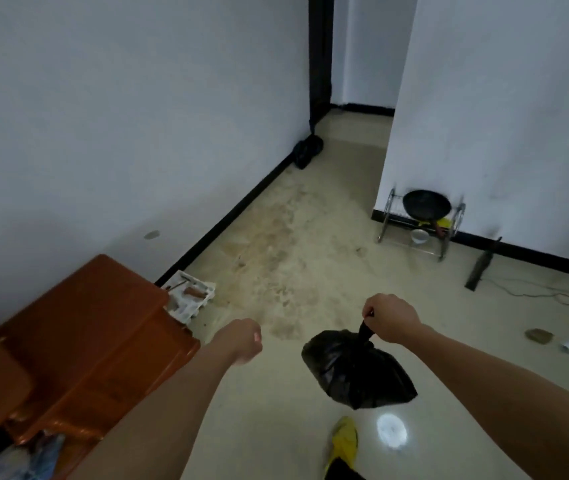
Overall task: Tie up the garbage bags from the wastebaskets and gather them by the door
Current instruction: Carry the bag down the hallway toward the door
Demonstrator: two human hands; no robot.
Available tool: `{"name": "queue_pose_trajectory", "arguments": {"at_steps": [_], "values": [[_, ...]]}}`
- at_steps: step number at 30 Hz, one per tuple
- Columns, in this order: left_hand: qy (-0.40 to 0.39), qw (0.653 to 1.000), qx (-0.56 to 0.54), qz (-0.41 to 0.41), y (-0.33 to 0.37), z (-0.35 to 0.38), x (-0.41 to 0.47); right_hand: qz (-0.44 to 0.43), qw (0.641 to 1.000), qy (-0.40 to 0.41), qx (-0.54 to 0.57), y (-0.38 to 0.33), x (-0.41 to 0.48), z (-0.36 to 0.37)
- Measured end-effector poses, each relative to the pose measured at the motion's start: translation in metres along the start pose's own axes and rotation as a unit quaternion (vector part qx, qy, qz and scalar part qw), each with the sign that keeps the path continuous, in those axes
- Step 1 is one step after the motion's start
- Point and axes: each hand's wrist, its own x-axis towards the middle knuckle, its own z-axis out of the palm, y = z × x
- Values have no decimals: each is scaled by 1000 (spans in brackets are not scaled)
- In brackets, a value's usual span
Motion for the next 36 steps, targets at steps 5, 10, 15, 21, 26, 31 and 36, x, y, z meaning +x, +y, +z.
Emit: {"name": "queue_pose_trajectory", "arguments": {"at_steps": [5, 10, 15, 21, 26, 31, 36], "values": [[-13, 1000, 13, -4, -4, -63, 151, -4, 1000, -4, 19, -15, 162, -31], [-6, 1000, 13, -20, 3, -158, 291, -20, 999, -13, 26, -31, 315, -94], [1, 1000, -17, -10, 14, -245, 412, -32, 999, -12, 0, -48, 453, -166], [-14, 1000, -23, -9, 7, -325, 592, -38, 999, 0, -10, -60, 641, -221], [-43, 999, -29, 1, 1, -402, 740, -4, 1000, -17, -1, -68, 783, -269], [-46, 998, -23, 18, 13, -508, 873, 14, 999, 4, 31, -91, 908, -342], [-21, 999, -48, 9, 43, -579, 999, -1, 999, 7, 37, -98, 1043, -401]]}}
